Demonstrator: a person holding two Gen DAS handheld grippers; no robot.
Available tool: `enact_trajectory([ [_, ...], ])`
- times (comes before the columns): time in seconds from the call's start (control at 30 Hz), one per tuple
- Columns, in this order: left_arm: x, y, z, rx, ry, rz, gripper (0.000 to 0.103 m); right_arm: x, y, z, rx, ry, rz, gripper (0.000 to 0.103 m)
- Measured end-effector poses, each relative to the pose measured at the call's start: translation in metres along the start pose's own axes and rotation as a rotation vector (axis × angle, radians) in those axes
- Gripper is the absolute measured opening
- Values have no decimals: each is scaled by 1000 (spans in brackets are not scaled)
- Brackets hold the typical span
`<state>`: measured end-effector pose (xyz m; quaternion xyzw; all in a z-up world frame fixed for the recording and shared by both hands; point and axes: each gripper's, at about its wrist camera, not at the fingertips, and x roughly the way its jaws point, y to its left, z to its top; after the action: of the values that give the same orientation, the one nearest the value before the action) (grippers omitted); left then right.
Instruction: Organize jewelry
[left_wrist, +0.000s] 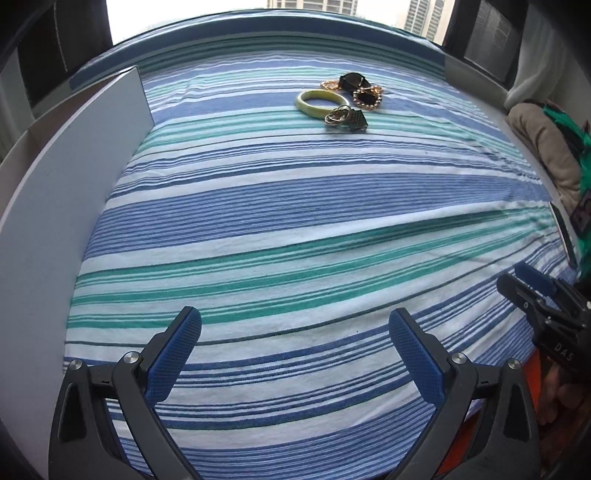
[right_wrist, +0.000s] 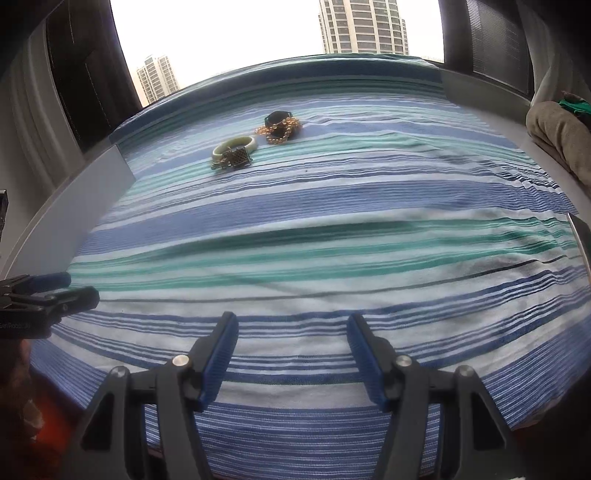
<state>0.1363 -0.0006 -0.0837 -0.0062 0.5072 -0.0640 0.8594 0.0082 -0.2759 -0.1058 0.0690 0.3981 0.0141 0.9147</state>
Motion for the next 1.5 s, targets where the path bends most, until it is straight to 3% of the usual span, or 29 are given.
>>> enact_trajectory([
  [0.1,4,-10,7,-11,-14,-8,101,3,2,17,-19,2,-27,63],
  [0.2,7,-19,9,16,-32,18,101,2,2,31,-29,-27,-93,73],
  [0.37,18,-27,16,51,4,0,101,8,-8,36,-6,-27,-119,74],
  [0.57,21,-41,90,41,-70,-67,101,19,-18,28,32,13,-102,74],
  [0.77,66,-57,157,-19,-158,31,101,24,-23,21,58,41,-87,74],
  [0.9,111,-69,177,-23,-103,54,101,23,-20,18,39,34,-90,74],
  [1.07,143,-62,177,-92,-66,77,99,21,-21,16,23,20,-85,74],
  [1.1,141,-61,175,-96,-82,86,95,21,-20,15,18,16,-87,74],
  [1.17,135,-59,171,-80,-122,57,76,20,-18,13,1,8,-93,75],
  [1.2,133,-57,169,-76,-135,33,56,20,-17,12,-8,4,-97,75],
  [1.23,130,-56,168,-77,-138,25,47,20,-16,11,-16,-1,-102,75],
  [1.5,98,-15,128,-137,-107,-2,43,22,-11,9,-41,-3,-130,77],
])
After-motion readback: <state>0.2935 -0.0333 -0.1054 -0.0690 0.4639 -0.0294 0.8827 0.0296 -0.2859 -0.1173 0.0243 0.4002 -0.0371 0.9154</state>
